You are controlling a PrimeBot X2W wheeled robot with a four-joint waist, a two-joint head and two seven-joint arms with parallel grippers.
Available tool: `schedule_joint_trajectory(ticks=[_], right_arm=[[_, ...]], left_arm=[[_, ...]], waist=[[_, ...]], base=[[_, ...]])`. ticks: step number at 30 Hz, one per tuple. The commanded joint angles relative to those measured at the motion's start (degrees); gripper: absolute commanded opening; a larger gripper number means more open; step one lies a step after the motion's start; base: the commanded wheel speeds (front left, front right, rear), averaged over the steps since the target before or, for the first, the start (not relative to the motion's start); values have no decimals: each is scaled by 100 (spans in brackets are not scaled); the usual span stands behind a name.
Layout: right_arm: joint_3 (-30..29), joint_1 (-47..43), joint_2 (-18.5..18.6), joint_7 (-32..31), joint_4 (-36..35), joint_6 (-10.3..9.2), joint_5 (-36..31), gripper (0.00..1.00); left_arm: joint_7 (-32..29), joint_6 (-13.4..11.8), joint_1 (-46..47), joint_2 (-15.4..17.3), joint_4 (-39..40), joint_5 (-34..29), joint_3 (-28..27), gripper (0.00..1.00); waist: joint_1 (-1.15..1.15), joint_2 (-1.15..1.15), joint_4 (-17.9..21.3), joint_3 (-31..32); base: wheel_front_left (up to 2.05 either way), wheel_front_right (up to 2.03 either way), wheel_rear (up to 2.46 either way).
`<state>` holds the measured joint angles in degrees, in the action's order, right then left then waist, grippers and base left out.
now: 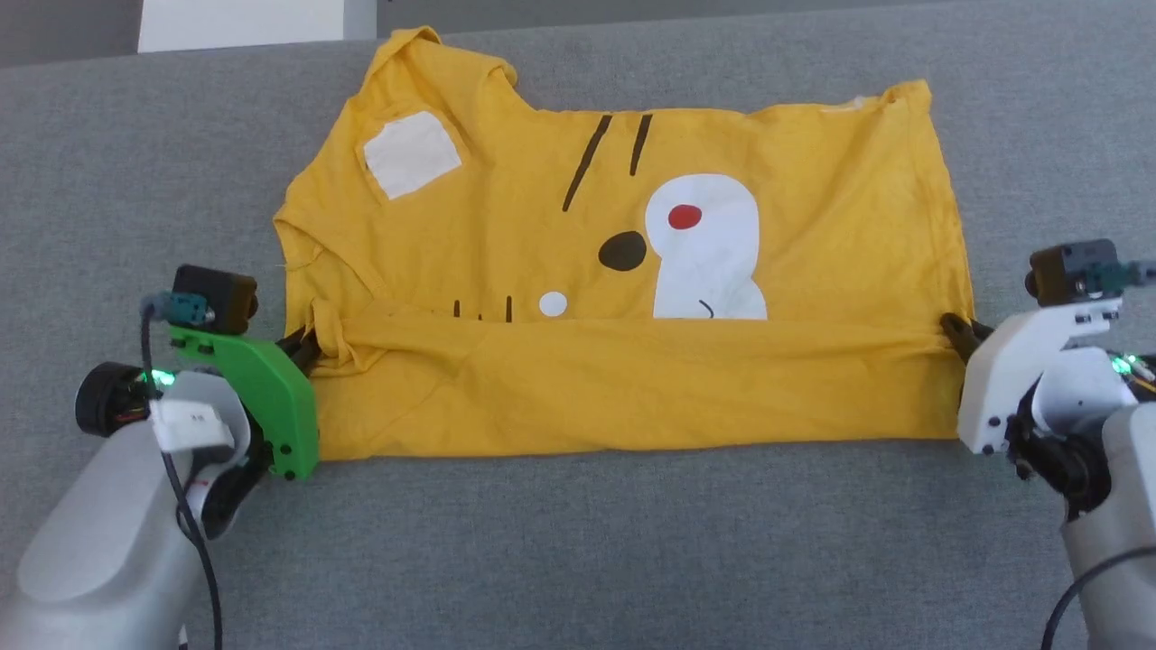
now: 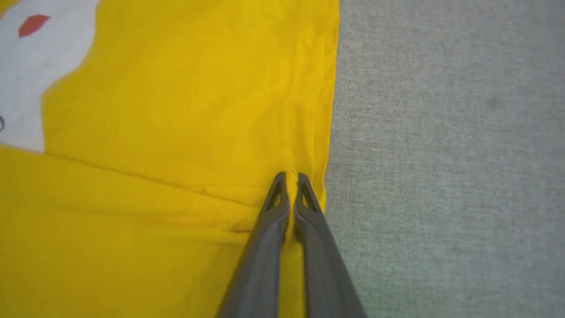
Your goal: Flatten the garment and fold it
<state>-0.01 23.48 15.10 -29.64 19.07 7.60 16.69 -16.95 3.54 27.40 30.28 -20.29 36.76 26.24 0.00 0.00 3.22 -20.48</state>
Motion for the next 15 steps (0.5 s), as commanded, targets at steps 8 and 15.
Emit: schedule_joint_trajectory(ticks=[8,15], right_arm=[[-199,28,-140,-682,56,-11,116,100],[-219,-489,-272,758,-567,-11,173,100]], left_arm=[[181,-240,-171,-182,-33,269,-191,100],[2220,-992,-688,-359,352,-359,-541,100]], waist=[[0,0,-62,162],[0,0,-62,636]], base=[[0,0,0],[0,0,0]])
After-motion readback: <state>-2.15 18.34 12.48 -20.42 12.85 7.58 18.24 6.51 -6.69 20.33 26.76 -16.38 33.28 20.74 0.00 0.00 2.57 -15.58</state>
